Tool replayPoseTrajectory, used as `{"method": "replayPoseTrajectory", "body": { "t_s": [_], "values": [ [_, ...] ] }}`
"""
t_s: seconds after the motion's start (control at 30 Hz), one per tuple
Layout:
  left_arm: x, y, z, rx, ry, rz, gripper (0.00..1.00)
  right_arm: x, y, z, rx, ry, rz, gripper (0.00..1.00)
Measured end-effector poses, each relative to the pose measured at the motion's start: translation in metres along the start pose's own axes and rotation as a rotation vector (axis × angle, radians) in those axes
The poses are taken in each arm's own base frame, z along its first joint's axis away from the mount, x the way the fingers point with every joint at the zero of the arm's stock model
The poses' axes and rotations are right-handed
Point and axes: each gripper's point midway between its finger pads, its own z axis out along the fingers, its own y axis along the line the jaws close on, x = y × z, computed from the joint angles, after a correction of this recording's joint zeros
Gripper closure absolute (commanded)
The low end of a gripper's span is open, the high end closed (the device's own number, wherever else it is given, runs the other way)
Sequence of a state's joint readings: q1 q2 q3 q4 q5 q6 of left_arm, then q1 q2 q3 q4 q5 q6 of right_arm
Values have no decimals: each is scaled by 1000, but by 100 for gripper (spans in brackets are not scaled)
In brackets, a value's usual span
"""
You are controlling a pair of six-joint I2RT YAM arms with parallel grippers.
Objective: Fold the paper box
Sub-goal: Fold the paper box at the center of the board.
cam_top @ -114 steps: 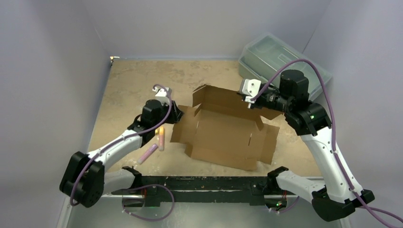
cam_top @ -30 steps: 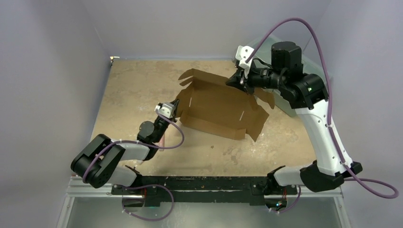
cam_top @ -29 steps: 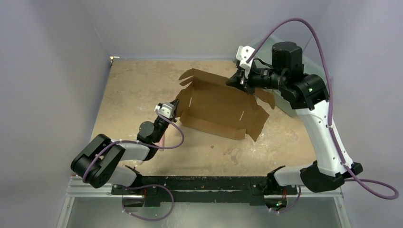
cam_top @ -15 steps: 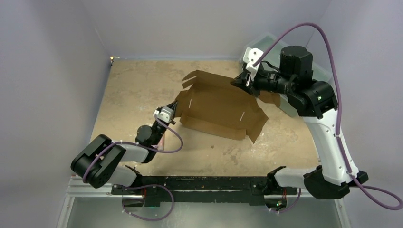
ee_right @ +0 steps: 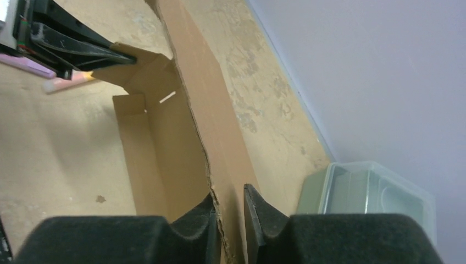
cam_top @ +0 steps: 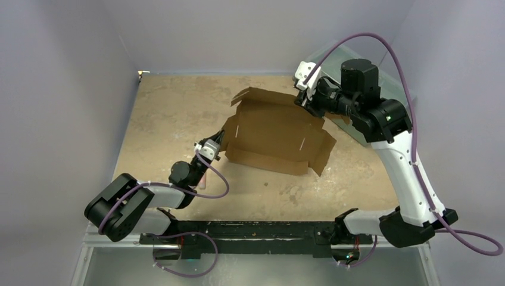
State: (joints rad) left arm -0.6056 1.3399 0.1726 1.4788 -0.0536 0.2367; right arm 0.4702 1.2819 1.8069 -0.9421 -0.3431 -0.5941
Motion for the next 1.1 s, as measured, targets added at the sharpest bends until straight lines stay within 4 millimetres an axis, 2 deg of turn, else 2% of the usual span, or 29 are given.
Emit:
{"method": "replayPoseTrajectory", "body": {
  "t_s": [0.03, 0.07, 0.23, 0.37, 0.53, 0.67, 0.87, 1.1],
  "values": [
    [0, 0, 0, -1, 1, 2, 100, 2, -1, 2, 4, 7, -6, 98],
    [0, 0, 0, -1, 2, 6, 100, 3, -3, 3, 6, 12, -13, 100],
    [0, 0, 0, -3, 0, 8, 100, 2, 0, 6, -28, 14, -29, 100],
    [-2, 4, 3, -24, -3, 12, 100, -6, 9, -4, -78, -1, -37, 100],
    [-6, 8, 18, -48, -21, 18, 100, -6, 27, -23, -147, -11, -77, 100],
    [-1, 6, 35, -52, -16, 18, 100, -1, 38, -27, -197, 1, -105, 100],
    [20, 0, 55, -47, 24, 9, 100, 7, 48, -20, -255, 34, -82, 100],
    [36, -4, 57, -40, 60, 11, 100, 19, 51, 2, -284, 70, 4, 100]
  ]
}}
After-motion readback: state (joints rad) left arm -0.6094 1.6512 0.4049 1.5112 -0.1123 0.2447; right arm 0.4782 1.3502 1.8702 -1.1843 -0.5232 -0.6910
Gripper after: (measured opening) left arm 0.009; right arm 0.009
